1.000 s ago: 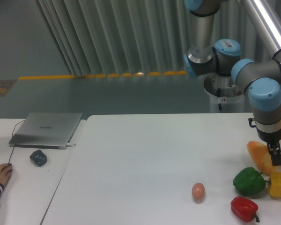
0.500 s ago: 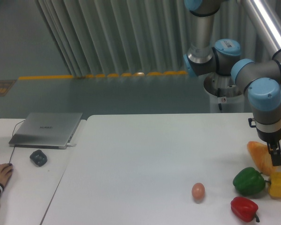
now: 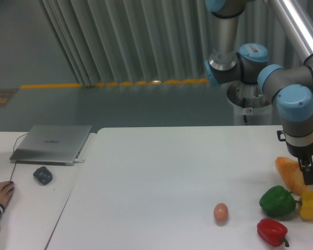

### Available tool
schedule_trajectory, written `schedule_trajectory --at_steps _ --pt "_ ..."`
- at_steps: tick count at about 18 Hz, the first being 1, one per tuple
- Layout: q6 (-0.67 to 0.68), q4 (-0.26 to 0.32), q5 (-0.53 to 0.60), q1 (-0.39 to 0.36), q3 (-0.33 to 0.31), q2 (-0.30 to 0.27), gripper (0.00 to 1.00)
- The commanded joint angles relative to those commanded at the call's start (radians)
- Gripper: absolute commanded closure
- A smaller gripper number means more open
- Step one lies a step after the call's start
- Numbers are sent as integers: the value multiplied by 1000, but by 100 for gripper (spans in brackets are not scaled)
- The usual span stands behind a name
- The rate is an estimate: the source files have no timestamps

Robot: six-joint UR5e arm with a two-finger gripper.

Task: Place the triangular bread in the basket

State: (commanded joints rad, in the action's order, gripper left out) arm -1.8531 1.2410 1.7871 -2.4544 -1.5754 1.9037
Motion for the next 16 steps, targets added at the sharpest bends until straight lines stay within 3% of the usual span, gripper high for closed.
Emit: schedule_trajectory --at_steps 12,16 --pt "-17 -5 18 6 -41 6 0" --pt "-26 -5 124 43 -57 21 0"
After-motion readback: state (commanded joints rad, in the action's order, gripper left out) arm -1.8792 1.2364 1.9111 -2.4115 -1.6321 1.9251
